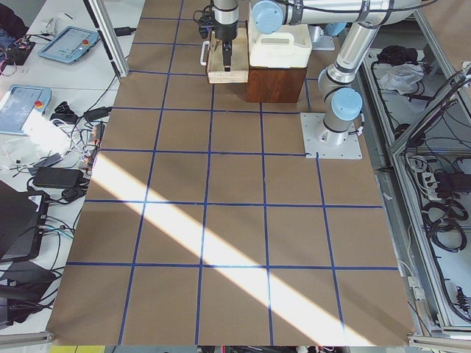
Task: Put scissors in drawer and close it
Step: 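Lift the scissors with the right gripper and carry them over the drawer, then lower the scissors into the drawer and open the right gripper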
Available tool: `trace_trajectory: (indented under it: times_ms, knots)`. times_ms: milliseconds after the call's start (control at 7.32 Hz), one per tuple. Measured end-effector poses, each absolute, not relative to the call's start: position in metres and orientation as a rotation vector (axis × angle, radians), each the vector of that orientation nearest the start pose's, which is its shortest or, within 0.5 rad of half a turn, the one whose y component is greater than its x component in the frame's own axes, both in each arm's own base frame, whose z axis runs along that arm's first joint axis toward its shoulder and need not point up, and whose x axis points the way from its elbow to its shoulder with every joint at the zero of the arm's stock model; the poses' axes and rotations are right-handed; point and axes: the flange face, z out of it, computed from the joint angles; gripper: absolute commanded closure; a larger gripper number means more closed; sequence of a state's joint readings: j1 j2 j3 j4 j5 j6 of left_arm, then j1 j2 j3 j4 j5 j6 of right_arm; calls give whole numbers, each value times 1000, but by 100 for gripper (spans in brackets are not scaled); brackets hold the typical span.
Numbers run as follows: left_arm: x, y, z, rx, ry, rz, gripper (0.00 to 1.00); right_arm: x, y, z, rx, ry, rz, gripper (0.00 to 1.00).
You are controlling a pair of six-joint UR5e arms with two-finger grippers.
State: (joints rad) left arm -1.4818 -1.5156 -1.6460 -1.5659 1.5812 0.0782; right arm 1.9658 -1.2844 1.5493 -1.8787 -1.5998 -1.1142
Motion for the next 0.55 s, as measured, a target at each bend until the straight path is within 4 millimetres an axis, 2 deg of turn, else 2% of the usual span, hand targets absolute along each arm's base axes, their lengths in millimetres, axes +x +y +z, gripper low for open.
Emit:
trace_trajectory:
  times_ms: [273, 547]
  knots:
    - [-90, -476, 480, -17, 3132, 20, 0, 370, -497, 361, -2152, 2319, -35, 100]
    - [-91, -474, 481, -19, 3133, 26, 0, 377, -494, 349, -2154, 2302, -15, 100]
